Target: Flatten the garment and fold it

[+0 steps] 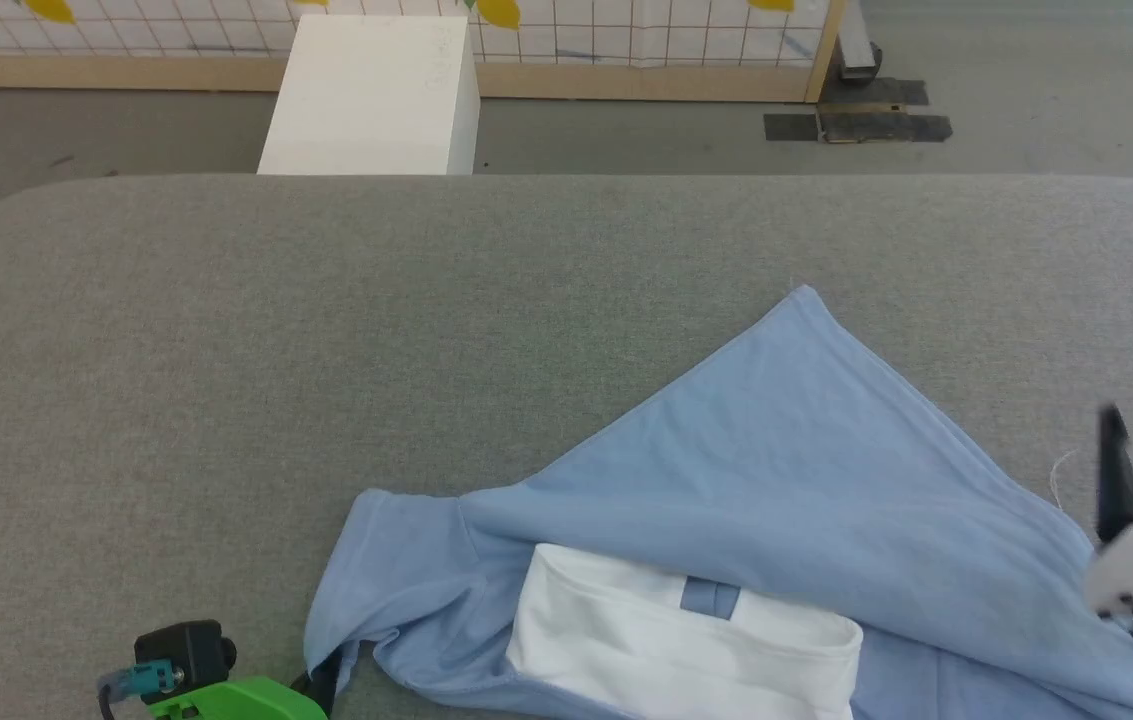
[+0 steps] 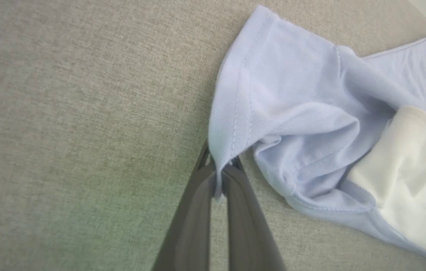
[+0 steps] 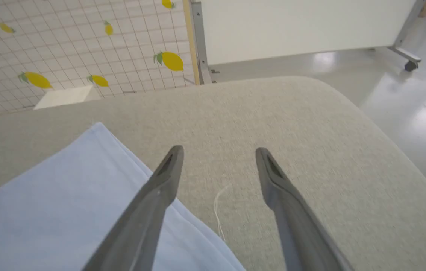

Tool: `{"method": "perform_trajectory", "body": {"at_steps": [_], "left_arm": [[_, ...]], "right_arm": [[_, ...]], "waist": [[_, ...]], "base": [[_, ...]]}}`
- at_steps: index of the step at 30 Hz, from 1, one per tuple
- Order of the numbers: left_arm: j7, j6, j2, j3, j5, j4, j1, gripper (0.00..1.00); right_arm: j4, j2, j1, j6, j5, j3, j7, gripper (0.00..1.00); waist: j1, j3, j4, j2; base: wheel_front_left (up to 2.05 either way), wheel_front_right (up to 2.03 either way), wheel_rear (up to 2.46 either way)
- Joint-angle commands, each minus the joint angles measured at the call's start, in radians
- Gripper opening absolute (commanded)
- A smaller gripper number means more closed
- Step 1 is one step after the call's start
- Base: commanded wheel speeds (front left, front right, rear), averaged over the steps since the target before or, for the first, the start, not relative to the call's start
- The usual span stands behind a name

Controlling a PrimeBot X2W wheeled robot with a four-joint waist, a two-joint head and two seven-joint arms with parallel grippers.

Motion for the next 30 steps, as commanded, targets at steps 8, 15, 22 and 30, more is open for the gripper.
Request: {"method": "perform_trajectory", "body": {"at_steps": [8, 15, 22, 30], "left_arm": [[-0.015, -0.01, -0.006, -0.008, 0.001, 0.011, -0.041, 0.0], [-0.028, -0.026, -0.022, -0.024, -0.003, 0.03, -0.079, 0.0], [-0.053, -0.049, -0.046, -0.043, -0.008, 0.071, -0.124, 0.0], [-0.076, -0.071, -0.065, -0.06, -0.014, 0.115, -0.152, 0.0]], "right_arm": [[0.144, -0.127, -0.21, -0.002, 0.062, 0.304, -0.242, 1.0], [0.38, -0.195, -0.422, -0.002, 0.1, 0.459, -0.129, 1.0], [0.635, -0.212, -0.622, -0.002, 0.089, 0.474, 0.152, 1.0], [0.759, -0.19, -0.721, -0.002, -0.011, 0.408, 0.391, 1.0]], "waist": [[0.0, 0.053, 0.046, 0.0], [0.0, 0.119, 0.104, 0.0], [0.0, 0.186, 0.182, 0.0], [0.0, 0.216, 0.225, 0.0]], "base": [[0.0, 0.0, 0.0], [0.0, 0.0, 0.0], [0.0, 0.0, 0.0], [0.0, 0.0, 0.0]]}}
